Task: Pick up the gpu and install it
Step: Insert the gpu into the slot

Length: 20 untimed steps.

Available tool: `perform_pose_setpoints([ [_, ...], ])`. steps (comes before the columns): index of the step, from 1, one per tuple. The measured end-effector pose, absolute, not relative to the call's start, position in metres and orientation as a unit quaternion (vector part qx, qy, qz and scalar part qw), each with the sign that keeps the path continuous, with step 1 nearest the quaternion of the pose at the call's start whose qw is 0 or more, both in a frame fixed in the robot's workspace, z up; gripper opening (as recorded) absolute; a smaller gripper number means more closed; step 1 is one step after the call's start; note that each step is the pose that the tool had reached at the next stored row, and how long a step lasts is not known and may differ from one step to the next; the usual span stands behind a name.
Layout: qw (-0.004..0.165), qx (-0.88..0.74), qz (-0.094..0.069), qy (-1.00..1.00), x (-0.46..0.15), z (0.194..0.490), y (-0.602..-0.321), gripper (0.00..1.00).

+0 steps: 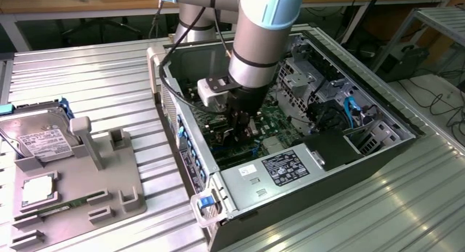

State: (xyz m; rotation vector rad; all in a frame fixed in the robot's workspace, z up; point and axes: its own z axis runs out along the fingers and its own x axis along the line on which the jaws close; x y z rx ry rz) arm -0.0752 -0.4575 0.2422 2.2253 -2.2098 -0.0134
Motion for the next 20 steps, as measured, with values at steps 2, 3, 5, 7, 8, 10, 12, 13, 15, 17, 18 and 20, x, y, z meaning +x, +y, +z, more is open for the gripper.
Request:
perform_pose_setpoints([
  [2, 0.003, 0.71, -0.004, -0.705, -0.075, 0.252, -0.457, 0.35],
  [3, 0.003, 0.71, -0.004, -0.705, -0.075, 0.257, -0.457, 0.35],
  [5, 0.003, 0.71, -0.004, -0.705, -0.075, 0.266, -0.457, 0.35],
  [7, 0.003, 0.71, -0.004, -0.705, -0.075, 0.276, -0.457, 0.35],
  [8, 0.003, 0.71, -0.004, -0.705, -0.075, 0.28, -0.457, 0.35],
  [10, 0.003, 0.71, -0.004, -0.705, -0.075, 0.287, -0.457, 0.35],
  [12, 0.002, 0.71, -0.004, -0.705, -0.075, 0.287, -0.457, 0.33],
  [13, 0.002, 0.71, -0.004, -0.705, -0.075, 0.287, -0.457, 0.33],
  [15, 0.002, 0.71, -0.004, -0.705, -0.075, 0.287, -0.457, 0.2],
  [17, 0.002, 0.71, -0.005, -0.705, -0.075, 0.287, -0.457, 0.11],
  [18, 0.002, 0.71, -0.005, -0.705, -0.075, 0.287, -0.457, 0.11],
  [20, 0.002, 0.71, -0.005, -0.705, -0.075, 0.287, -0.457, 0.11],
])
